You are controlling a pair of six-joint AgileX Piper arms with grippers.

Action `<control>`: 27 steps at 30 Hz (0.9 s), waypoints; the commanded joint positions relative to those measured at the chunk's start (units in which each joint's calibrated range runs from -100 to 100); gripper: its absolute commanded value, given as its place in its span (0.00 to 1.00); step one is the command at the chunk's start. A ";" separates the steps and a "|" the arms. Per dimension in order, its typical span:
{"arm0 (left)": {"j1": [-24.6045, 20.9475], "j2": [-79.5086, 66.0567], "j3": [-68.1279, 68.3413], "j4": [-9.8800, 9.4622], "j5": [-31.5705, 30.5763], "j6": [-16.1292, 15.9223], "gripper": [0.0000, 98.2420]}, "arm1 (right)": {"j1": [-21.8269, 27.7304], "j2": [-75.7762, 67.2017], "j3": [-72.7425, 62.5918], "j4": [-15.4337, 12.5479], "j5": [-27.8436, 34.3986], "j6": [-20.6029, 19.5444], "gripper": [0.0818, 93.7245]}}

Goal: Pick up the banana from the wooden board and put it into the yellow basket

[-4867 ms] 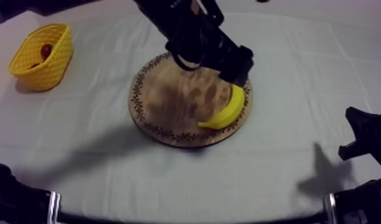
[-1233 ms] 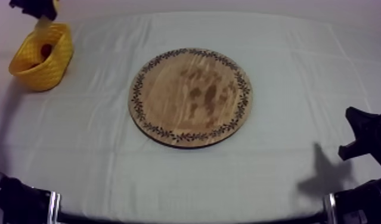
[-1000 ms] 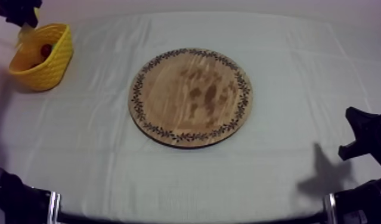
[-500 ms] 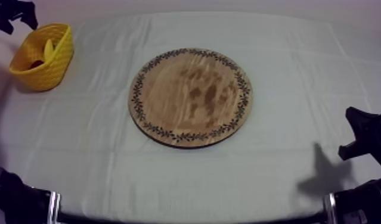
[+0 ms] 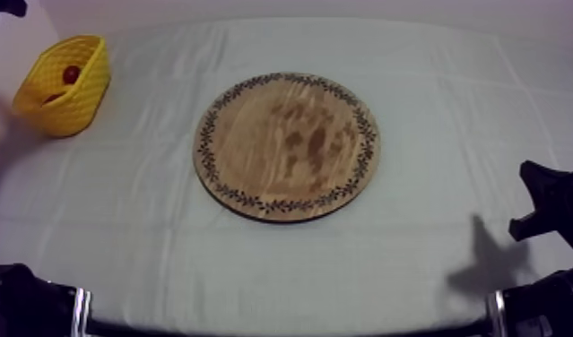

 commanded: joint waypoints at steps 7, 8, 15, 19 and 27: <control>1.23 -30.19 24.25 1.74 -15.48 0.77 0.10 | 0.01 0.03 -0.03 0.00 0.02 0.01 0.00; 1.21 -32.78 27.13 2.10 -17.13 0.52 0.07 | 0.01 0.03 -0.03 0.00 0.02 0.01 0.00; 1.28 -50.47 50.56 5.20 -32.12 -1.56 0.01 | 0.01 0.03 -0.03 0.00 0.02 0.01 0.00; 1.33 -59.10 64.48 6.51 -40.68 -1.76 0.00 | 0.01 0.03 -0.03 0.00 0.02 0.01 0.00; 3.02 -71.51 84.99 6.92 -51.87 -0.50 0.00 | 0.01 0.03 -0.03 0.00 0.02 0.01 0.00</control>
